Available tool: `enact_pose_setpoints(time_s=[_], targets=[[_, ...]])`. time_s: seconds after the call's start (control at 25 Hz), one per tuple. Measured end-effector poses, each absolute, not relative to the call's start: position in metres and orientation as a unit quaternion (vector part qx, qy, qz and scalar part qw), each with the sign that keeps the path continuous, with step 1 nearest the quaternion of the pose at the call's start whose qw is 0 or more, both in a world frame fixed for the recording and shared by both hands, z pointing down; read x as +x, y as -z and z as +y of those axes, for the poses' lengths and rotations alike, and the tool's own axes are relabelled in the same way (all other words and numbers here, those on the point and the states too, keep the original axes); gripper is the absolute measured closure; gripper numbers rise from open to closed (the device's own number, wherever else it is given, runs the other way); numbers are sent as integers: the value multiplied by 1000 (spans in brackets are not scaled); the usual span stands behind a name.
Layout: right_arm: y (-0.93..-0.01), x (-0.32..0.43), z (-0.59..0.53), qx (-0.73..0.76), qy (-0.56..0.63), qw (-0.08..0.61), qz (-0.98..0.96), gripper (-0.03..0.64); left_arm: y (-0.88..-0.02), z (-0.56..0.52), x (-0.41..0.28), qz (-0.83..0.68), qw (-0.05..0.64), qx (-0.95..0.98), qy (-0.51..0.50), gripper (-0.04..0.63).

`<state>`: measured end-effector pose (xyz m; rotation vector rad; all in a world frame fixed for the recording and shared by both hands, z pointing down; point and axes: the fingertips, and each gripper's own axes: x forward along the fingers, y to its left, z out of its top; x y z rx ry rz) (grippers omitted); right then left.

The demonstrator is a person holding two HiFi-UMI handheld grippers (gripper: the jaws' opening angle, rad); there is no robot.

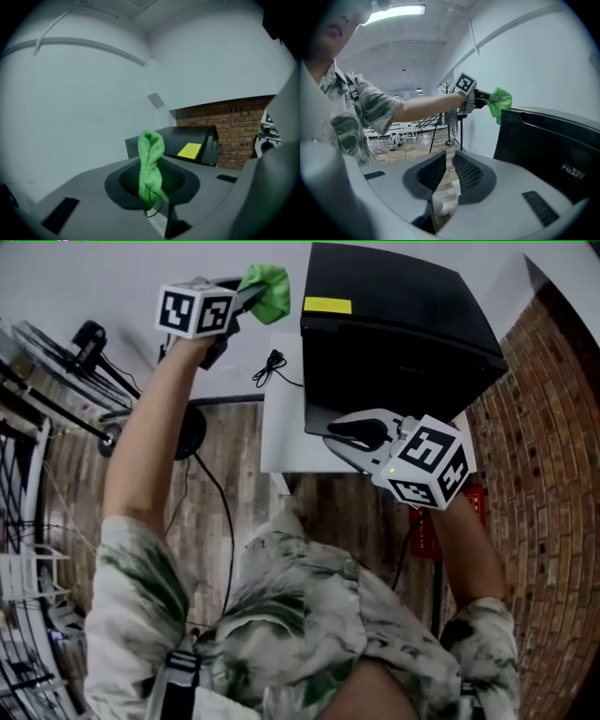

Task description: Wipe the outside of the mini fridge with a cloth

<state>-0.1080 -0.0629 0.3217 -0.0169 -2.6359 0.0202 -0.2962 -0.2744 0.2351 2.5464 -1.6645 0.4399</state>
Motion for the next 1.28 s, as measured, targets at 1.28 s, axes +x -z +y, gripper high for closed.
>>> enact_pose_setpoints(time_s=[1.28], targets=[[-393,-201,-112,82,-103,288,-949,537,-516,-269,-236,-388,71,887,-240,517]])
